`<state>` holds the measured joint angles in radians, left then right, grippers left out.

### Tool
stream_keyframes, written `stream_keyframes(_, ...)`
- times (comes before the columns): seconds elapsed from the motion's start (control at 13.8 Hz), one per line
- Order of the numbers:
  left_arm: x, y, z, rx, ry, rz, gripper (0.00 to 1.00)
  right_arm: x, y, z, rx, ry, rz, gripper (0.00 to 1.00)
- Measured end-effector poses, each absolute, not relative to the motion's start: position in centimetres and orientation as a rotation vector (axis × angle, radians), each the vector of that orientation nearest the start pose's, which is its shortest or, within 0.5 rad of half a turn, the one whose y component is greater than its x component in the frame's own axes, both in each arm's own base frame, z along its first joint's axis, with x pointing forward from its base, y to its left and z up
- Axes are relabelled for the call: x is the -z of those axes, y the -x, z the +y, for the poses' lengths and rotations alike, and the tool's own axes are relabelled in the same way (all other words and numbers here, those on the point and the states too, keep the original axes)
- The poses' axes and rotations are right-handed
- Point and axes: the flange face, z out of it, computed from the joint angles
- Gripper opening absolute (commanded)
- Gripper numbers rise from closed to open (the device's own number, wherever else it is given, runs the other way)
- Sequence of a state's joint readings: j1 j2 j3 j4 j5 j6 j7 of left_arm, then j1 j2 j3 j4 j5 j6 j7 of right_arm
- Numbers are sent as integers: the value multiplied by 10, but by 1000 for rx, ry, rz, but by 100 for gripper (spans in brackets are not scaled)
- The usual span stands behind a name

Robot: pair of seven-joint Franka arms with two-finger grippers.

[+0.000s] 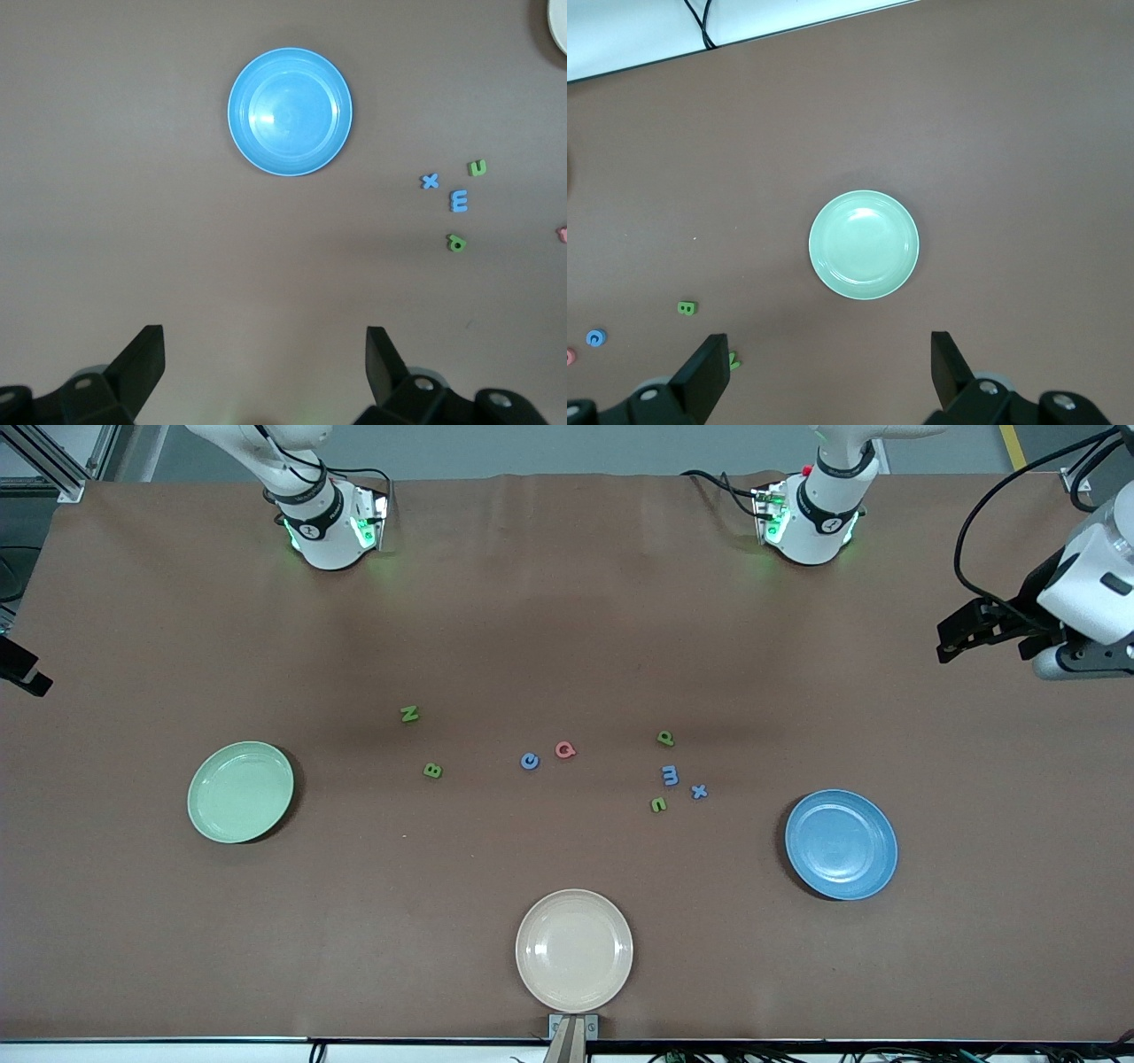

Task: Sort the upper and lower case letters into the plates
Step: 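Move both grippers out from rest toward the scattered foam letters, then grasp the blue x with the left gripper while the right gripper grasps green B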

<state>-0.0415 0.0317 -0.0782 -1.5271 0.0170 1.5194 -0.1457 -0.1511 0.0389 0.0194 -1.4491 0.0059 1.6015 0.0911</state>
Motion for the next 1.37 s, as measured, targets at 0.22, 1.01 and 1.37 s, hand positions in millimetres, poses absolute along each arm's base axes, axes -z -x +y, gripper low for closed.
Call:
stream_keyframes(0.22,-599,-581,-89,-104,3124,-82,100,-663,-565,-74,179,3112,347,100)
stream_keyframes(1.01,-421,-586,-224,-92,3104,-404,100,-619,-587,10,26,3123,116,100)
stream_keyframes(1.37,-316,-556,-272,-25,3113,-584,99,-521,-581,98,-178,3133,165,100)
